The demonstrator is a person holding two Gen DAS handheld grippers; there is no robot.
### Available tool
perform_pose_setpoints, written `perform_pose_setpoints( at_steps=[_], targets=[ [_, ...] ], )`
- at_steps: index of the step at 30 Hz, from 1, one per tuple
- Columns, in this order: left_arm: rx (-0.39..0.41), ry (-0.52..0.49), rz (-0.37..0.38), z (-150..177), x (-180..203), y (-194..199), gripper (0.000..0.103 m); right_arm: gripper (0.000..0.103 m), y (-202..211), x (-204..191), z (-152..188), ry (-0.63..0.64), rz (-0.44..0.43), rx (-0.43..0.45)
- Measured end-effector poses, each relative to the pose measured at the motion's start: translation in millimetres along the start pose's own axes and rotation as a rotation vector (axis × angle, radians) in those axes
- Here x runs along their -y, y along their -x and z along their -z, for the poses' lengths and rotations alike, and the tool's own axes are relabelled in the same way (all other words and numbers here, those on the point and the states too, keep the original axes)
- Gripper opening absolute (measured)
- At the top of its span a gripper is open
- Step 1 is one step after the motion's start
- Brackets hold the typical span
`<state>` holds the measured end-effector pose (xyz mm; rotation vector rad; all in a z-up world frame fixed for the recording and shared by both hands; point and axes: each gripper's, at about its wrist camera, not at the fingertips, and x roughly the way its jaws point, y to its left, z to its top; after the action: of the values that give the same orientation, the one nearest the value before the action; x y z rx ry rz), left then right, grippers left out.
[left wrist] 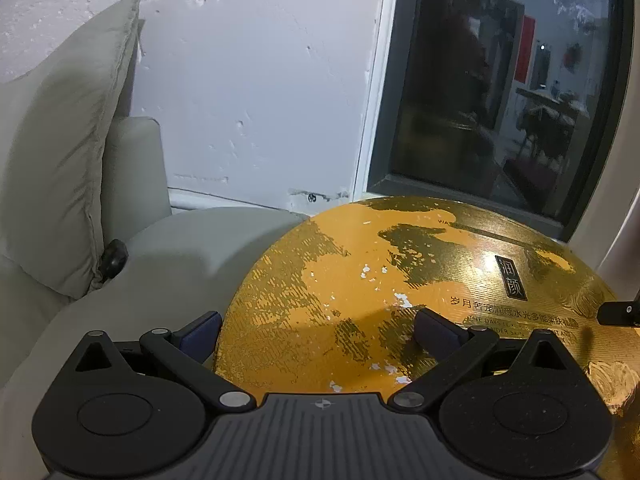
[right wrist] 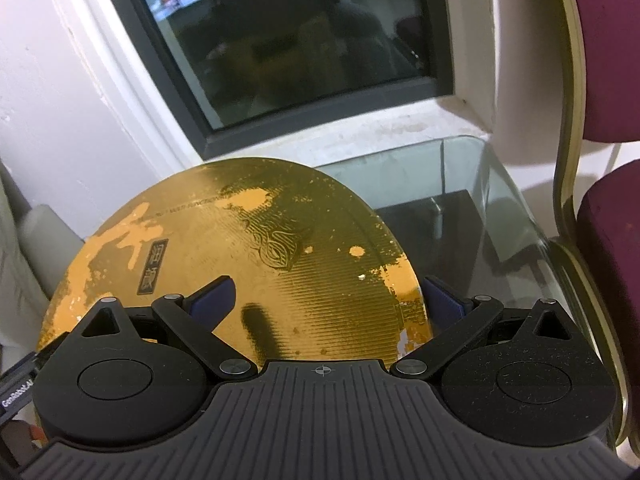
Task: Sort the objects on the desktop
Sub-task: 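Lower the gold lid onto the box rim with both grippers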
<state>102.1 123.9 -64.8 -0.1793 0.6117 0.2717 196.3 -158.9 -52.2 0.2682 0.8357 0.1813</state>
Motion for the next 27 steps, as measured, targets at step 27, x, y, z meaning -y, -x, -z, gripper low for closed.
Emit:
perform_pose_setpoints(
  at_steps=[27],
  targets=[
    [-0.397,-0.223,0.056,71,23,145,0.102,0.101,173,34,112,-0.005,-0.104,-0.046]
  ],
)
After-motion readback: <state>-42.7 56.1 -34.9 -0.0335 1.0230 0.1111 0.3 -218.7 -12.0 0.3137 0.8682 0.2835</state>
